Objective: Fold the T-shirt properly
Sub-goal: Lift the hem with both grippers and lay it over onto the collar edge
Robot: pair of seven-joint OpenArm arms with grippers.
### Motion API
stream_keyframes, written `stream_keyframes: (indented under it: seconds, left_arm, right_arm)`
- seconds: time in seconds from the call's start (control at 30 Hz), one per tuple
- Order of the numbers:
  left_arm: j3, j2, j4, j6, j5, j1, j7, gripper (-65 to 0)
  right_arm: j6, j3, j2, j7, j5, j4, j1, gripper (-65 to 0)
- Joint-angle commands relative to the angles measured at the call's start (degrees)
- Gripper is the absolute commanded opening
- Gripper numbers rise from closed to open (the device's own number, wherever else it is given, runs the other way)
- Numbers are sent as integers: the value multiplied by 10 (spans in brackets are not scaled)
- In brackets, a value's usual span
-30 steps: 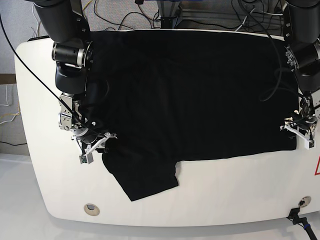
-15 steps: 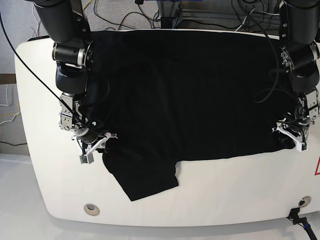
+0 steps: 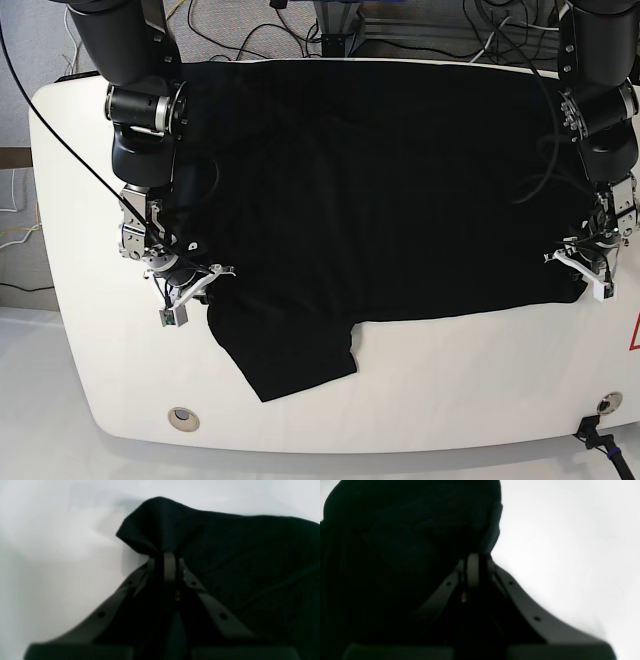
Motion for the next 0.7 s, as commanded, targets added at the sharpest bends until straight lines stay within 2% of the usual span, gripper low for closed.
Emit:
stream_keyframes:
  seconds: [0.0, 0.13, 0.27, 0.57, 0.67]
  left_arm:
    - [0, -10, 8, 0, 3, -13, 0, -650]
    - [-3, -10, 72, -1, 0, 16, 0, -650]
    - [-3, -7, 165, -1, 0, 61, 1, -650]
    - [-4, -10, 266, -1, 0, 125, 1, -650]
    - [-34, -10, 291, -2, 0, 140, 1, -650]
  right_arm:
    - [-1, -1, 1, -28, -13, 1, 7, -650]
    - [-1, -1, 1, -35, -10, 28, 7, -650]
    - [-1, 2, 2, -81, -9, 84, -1, -650]
    - [-1, 2, 2, -154, -9, 229, -55, -650]
    - [-1, 2, 2, -178, -9, 271, -69, -650]
